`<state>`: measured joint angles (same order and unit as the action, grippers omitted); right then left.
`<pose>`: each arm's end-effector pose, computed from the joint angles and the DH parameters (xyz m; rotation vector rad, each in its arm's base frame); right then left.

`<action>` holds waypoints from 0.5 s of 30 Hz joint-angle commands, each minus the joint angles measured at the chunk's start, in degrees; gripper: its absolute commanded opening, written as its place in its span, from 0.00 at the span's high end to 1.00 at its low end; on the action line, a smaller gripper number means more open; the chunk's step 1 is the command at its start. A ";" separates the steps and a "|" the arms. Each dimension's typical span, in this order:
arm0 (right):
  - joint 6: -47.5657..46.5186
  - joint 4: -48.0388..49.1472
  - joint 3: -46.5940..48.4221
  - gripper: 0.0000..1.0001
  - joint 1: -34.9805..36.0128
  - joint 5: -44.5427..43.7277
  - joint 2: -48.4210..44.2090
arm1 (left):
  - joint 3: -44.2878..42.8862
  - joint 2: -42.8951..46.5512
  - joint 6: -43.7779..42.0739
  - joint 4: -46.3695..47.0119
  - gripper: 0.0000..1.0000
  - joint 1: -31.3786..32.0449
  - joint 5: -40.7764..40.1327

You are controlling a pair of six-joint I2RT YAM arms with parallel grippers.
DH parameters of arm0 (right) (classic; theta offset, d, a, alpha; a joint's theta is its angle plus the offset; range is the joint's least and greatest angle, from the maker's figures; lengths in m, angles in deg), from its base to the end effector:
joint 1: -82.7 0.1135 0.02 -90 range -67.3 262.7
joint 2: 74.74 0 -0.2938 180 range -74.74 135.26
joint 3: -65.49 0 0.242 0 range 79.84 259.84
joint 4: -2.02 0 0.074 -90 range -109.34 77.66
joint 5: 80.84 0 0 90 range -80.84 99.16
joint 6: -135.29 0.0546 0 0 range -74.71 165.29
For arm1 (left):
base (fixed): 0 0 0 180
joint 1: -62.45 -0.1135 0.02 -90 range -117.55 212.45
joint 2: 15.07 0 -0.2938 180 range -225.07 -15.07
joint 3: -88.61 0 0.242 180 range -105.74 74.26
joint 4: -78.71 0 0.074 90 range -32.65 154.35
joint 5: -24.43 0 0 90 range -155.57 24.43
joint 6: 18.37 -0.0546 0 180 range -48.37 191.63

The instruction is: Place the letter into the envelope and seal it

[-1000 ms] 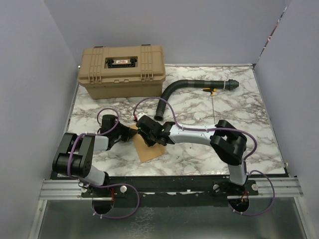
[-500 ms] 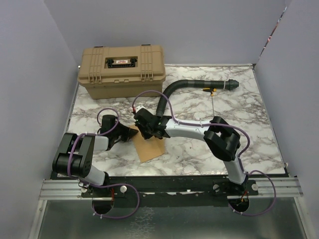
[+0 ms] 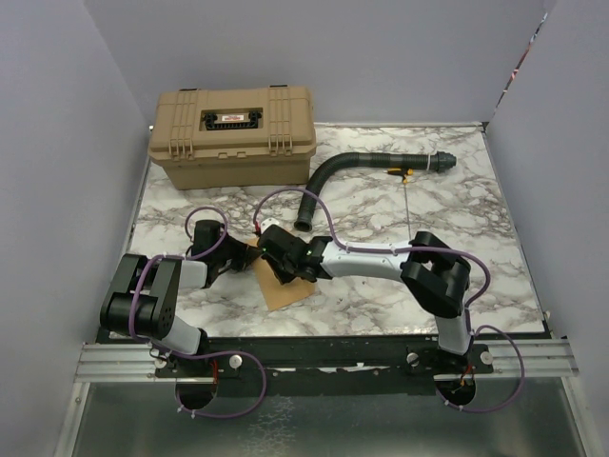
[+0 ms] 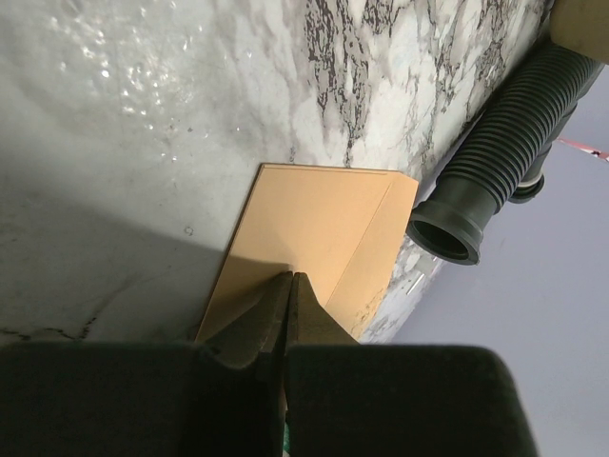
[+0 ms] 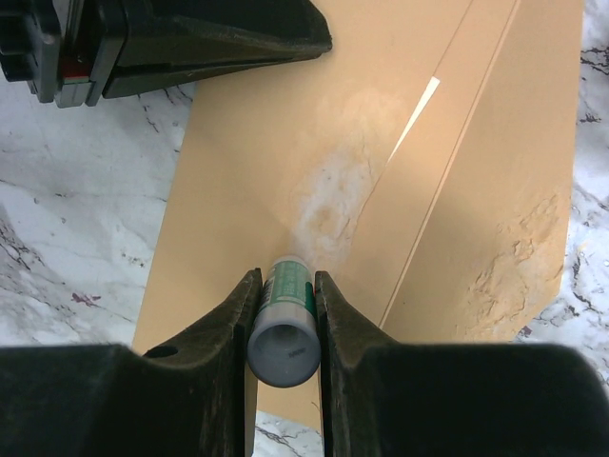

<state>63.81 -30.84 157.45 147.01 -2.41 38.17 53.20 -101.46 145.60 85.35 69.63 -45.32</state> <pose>0.1987 0.3878 0.1947 -0.9023 2.3506 0.3527 0.2392 -0.0492 0.1312 -1.2470 2.2409 -1.0471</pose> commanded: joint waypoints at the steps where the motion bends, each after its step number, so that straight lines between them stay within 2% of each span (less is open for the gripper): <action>1: 0.13 -4.79 0.27 0.99 -0.11 -1.84 2.54 | 3.74 -3.20 -3.05 -13.22 1.00 -0.35 -6.51; 11: -2.63 -5.42 8.59 0.99 -5.68 -3.10 7.63 | 3.90 -1.44 -2.91 -13.63 1.00 -0.40 -6.01; 15: -3.28 -5.58 9.61 0.99 -5.65 1.17 4.81 | 3.21 -1.13 -3.62 -14.45 1.00 -0.33 -5.75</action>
<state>62.31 -33.20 165.95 141.70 -2.65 43.52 53.57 -100.79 145.56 85.15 69.59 -45.50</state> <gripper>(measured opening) 0.250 0.002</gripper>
